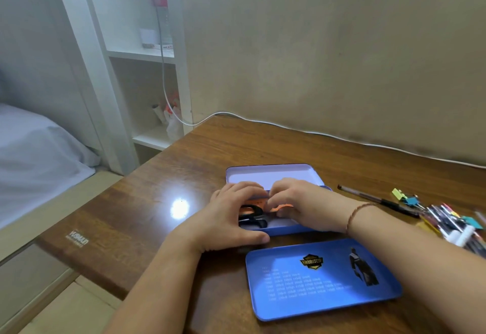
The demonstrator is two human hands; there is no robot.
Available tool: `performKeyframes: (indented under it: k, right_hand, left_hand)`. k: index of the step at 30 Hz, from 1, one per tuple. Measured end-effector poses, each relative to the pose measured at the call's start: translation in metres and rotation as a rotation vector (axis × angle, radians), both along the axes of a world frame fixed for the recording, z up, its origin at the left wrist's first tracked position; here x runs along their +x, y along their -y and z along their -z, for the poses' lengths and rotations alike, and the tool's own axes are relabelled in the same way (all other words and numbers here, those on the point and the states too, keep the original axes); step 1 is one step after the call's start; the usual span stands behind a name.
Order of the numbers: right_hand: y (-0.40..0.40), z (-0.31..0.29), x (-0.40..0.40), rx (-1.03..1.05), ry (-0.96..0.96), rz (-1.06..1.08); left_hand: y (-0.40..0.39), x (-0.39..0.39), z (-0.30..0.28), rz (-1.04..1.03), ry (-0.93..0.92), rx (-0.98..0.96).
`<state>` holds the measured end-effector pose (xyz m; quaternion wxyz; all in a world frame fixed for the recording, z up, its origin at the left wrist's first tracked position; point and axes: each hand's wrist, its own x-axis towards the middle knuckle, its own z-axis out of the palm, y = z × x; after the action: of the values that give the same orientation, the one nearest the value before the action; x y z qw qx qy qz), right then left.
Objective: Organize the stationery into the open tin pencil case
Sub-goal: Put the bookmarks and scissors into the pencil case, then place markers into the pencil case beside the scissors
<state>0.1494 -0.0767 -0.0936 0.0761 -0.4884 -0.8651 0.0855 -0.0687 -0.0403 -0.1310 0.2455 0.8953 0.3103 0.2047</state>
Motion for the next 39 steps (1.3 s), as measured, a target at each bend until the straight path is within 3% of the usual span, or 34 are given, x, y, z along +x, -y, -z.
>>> performKeyframes:
  k: [3, 6, 13, 20, 23, 25, 30, 39]
  right_hand:
    - [0.003, 0.001, 0.004, 0.034, 0.011, 0.028]
    - [0.011, -0.005, 0.016, 0.185, -0.128, 0.069]
    - [0.085, -0.038, 0.080, 0.348, -0.351, 0.386]
    - [0.180, -0.031, 0.141, 0.270, -0.286, 0.672]
    - [0.199, -0.018, 0.161, 0.168, -0.188, 0.686]
    - [0.201, -0.013, 0.171, 0.122, -0.137, 0.761]
    - [0.199, -0.004, 0.187, 0.179, -0.132, 0.980]
    - [0.206, -0.008, 0.196, 0.106, -0.190, 0.933]
  left_hand:
    - [0.000, 0.000, 0.001, -0.001, -0.028, 0.015]
    - [-0.001, 0.000, 0.001, -0.010, -0.044, 0.023]
    - [-0.008, -0.002, 0.005, 0.042, 0.020, -0.008]
    - [0.000, -0.002, -0.002, 0.018, 0.100, 0.003]
    - [0.020, 0.021, -0.022, -0.114, 0.132, 0.179]
    - [0.043, 0.050, -0.039, -0.138, 0.087, 0.275]
    - [0.112, 0.139, -0.055, 0.080, -0.164, 0.316]
    - [0.143, 0.230, -0.029, 0.113, -0.321, 0.346]
